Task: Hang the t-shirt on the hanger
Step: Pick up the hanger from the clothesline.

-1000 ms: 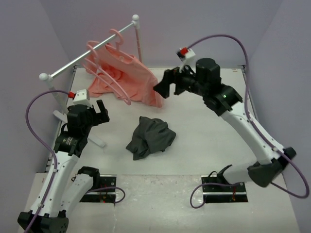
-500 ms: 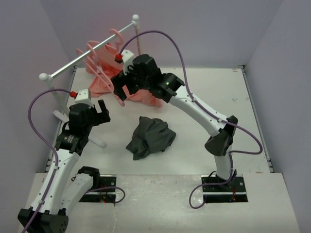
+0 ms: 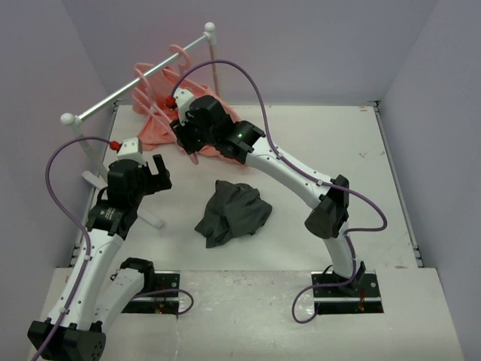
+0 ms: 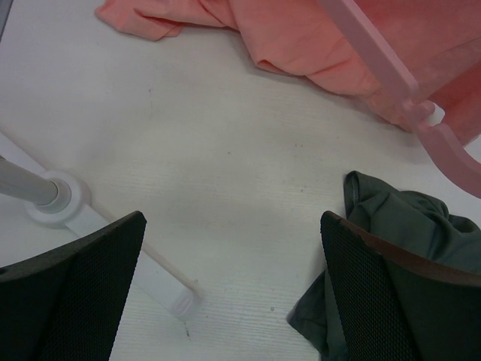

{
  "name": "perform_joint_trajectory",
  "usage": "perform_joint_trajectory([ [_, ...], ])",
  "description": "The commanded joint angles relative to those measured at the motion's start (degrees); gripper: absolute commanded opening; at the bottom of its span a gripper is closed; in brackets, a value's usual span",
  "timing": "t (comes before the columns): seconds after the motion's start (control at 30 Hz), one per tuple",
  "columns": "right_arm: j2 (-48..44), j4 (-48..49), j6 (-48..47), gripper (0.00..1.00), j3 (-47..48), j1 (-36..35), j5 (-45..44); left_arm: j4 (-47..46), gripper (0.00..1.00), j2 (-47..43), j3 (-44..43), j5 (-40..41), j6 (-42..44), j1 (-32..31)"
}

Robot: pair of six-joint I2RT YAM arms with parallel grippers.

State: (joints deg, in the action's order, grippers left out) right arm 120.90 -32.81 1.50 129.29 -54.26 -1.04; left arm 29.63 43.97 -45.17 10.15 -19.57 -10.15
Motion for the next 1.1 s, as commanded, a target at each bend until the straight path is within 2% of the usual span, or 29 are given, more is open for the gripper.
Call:
perform_joint_trajectory([
  [0.0,-0.14,3.72,-0.35,0.28,0.52,-0.06,-0.28,-2.21,1.0,-0.46,0.08,-1.1,-0.2,-0.31],
  [0.13,0.27,3.93,-0.18,0.26,-0.08,-0.06,-0.02,-2.29,1.0,-0.52,0.08,-1.27,-0.11,-0.22],
  [0.47,3.71,4.77,-0.13,0.31,-0.28,0.12,-1.04,-2.26,1.0,-0.81,0.22,-1.54,-0.11,-0.22],
  [0.53,3.73,4.7,-0.08,0.27,0.18,0.21,-1.27,-2.29,1.0,-0.82,0.18,-1.56,-0.11,-0.31],
  [0.57,3.73,4.77,0.0,0.21,0.26,0.21,-1.43,-2.29,1.0,-0.9,0.25,-1.71,-0.11,-0.31],
  [0.6,3.72,4.77,0.0,0.21,0.43,0.21,-1.6,-2.29,1.0,-0.9,0.26,-1.71,-0.11,-0.31],
  [0.7,3.22,4.86,0.24,0.04,0.52,0.38,-1.9,-2.29,1.0,-0.9,0.34,-1.71,-0.11,-0.31],
  [0.73,2.92,5.0,0.35,0.01,0.38,0.38,-2.13,-2.29,1.0,-0.9,0.3,-1.71,-0.11,-0.31],
  [1.07,-2.22,7.32,3.01,0.0,-1.8,0.51,-4.78,-2.38,1.0,-0.99,0.3,-2.02,-0.03,-0.31],
])
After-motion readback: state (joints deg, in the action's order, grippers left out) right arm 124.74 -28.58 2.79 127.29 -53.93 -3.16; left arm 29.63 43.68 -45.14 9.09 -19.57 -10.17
